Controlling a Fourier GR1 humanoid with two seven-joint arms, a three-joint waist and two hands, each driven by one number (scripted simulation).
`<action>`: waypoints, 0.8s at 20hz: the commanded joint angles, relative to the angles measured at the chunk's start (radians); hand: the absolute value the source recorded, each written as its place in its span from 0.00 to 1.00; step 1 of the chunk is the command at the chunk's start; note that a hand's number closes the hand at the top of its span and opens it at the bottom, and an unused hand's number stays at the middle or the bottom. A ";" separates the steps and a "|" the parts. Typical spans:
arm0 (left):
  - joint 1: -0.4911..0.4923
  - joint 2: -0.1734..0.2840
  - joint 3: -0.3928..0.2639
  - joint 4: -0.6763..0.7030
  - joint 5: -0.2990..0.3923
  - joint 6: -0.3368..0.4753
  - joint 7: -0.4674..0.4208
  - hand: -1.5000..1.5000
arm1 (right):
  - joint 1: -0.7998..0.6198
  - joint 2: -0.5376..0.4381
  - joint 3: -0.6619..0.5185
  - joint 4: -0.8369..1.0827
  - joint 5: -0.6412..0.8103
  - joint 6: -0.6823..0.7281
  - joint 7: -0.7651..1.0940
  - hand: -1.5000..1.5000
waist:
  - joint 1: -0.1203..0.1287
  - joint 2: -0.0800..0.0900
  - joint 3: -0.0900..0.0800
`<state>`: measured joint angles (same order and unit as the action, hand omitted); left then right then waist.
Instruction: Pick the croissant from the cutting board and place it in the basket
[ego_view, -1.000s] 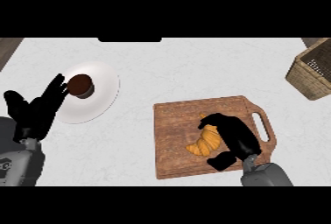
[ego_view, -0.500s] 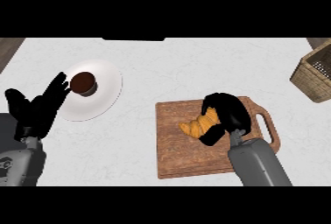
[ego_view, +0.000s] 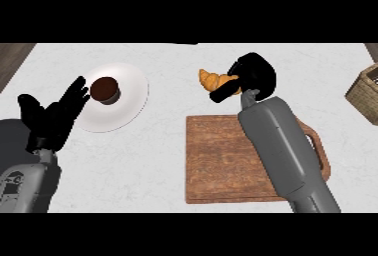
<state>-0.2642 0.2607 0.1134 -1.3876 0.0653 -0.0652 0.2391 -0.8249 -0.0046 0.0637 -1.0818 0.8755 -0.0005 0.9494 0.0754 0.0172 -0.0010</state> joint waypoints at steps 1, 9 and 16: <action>-0.021 -0.001 0.008 0.005 0.012 -0.006 0.000 0.50 | -0.161 0.004 -0.035 0.103 -0.058 -0.211 0.065 1.00 | 0.012 0.003 0.001; 0.011 -0.004 0.000 0.053 -0.018 -0.005 -0.050 0.50 | -0.392 0.004 0.021 0.158 0.057 -0.499 0.034 1.00 | -0.020 -0.006 -0.001; 0.030 -0.020 0.010 0.023 -0.025 0.029 -0.048 0.50 | -0.637 -0.065 -0.079 0.311 0.190 -0.420 0.191 1.00 | -0.047 -0.014 -0.001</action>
<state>-0.2461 0.2644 0.1363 -1.3549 0.0593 -0.0609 0.2078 -1.3264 -0.0292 0.0204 -0.8422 1.0117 -0.4347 1.0129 0.0382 0.0062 -0.0017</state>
